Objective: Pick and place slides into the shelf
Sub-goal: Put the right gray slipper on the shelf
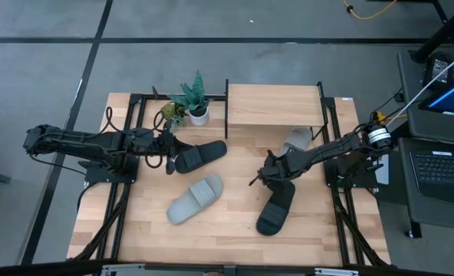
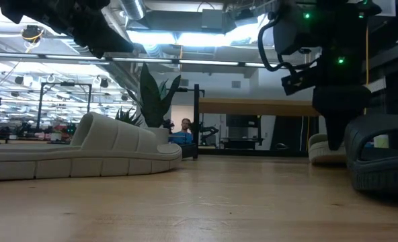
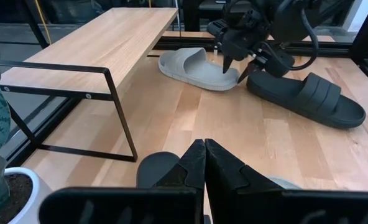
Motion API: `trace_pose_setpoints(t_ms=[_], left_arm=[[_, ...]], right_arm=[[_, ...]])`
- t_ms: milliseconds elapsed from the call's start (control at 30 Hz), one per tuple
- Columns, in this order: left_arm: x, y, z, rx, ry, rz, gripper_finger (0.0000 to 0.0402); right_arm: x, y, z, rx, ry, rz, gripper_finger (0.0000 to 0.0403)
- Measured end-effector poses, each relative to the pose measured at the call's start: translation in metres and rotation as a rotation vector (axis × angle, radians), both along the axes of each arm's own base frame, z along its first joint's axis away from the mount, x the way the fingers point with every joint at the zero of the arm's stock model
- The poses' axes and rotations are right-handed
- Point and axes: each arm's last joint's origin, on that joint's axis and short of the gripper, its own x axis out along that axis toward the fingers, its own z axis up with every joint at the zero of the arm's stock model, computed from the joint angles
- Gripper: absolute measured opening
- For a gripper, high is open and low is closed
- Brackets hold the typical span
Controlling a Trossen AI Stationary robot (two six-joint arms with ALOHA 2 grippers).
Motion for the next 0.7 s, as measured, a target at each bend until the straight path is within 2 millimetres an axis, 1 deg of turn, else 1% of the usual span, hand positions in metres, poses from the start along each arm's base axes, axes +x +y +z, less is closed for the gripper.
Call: trace_pose_setpoints(t_ms=[167,333,433,700], left_arm=[[0.000,0.000,0.000,0.000,0.000,0.000,0.0000],[0.000,0.000,0.000,0.000,0.000,0.000,0.0000],[0.000,0.000,0.000,0.000,-0.001,0.000,0.0000],[0.000,0.000,0.000,0.000,-0.003,0.000,0.0000]], right_arm=[[0.000,-0.002,-0.001,0.001,0.003,0.009,0.0199],[-0.007,-0.008,-0.015,0.003,0.010,-0.006,0.0199],[-0.012,-0.011,-0.021,-0.006,0.029,-0.037,0.0199],[-0.014,-0.012,-0.022,-0.013,0.038,-0.021,0.0199]])
